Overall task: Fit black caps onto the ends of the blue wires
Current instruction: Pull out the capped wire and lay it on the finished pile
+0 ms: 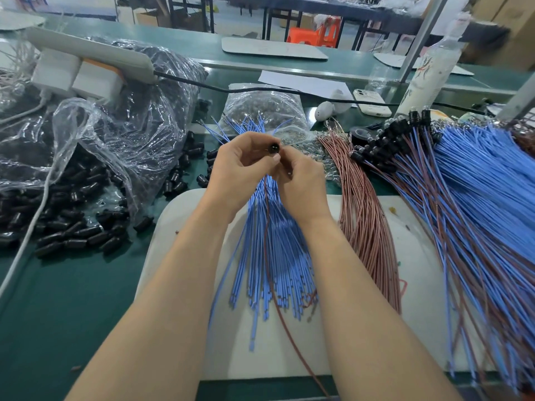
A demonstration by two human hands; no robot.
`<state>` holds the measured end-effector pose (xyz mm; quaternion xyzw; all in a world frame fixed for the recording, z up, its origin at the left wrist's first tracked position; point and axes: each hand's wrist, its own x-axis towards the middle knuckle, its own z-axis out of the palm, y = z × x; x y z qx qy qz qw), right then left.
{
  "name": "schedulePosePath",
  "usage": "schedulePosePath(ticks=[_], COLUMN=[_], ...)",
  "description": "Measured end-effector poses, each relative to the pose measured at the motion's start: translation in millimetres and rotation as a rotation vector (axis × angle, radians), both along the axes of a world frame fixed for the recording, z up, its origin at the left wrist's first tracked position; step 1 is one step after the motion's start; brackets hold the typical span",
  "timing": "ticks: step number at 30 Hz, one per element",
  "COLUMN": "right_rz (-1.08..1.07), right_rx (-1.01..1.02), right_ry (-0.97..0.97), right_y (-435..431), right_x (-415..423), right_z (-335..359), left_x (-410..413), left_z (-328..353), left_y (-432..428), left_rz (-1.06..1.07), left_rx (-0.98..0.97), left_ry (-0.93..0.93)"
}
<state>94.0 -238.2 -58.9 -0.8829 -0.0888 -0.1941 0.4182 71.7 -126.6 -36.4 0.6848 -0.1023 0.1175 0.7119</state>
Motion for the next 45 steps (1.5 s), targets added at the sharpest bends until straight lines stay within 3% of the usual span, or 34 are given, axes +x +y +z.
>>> schedulePosePath(ticks=[4, 7, 10, 15, 22, 25, 29, 31, 33, 36, 45], right_rz=[-0.056, -0.312, -0.455, -0.412, -0.435, -0.444, -0.247, -0.047, 0.135, 0.22, 0.158], right_rx=[-0.054, -0.037, -0.12, -0.203, -0.394, -0.345, 0.22, 0.486, 0.599, 0.544, 0.175], right_ry=[0.055, 0.041, 0.205, 0.33, 0.301, 0.228, 0.038, 0.057, 0.094, 0.079, 0.0], right_y=[-10.8, -38.0, -58.9, -53.8, -38.2, -37.0, -34.3, -29.7, -25.1, -21.4, -22.7], right_x=[2.7, 4.4, 4.8, 8.6, 11.5, 9.4, 3.3, -2.2, -7.1, -10.0, -14.9], right_z=[13.1, 24.5, 18.4, 10.8, 2.5, 2.0, 19.8, 32.0, 38.2, 41.5, 43.4], left_x=[5.6, 8.6, 9.7, 10.8, 13.1, 13.4, 13.0, 12.6, 12.1, 11.9, 11.3], left_z=[-5.3, -9.0, -11.0, -14.1, -16.6, -16.8, -17.1, -16.0, -15.1, -15.3, -14.0], left_y=[2.5, 2.4, 1.1, -0.1, 0.2, 0.7, 0.1, -0.5, -0.9, -1.3, -1.6], left_rz=[0.064, 0.073, 0.056, 0.043, 0.042, 0.046, 0.052, 0.058, 0.065, 0.049, 0.043], left_rx=[0.036, 0.069, 0.073, 0.111, 0.131, 0.137, 0.153, 0.157, 0.172, 0.174, 0.179], left_ry=[0.004, 0.008, 0.006, 0.008, 0.002, 0.004, 0.005, 0.01, 0.009, 0.0, 0.0])
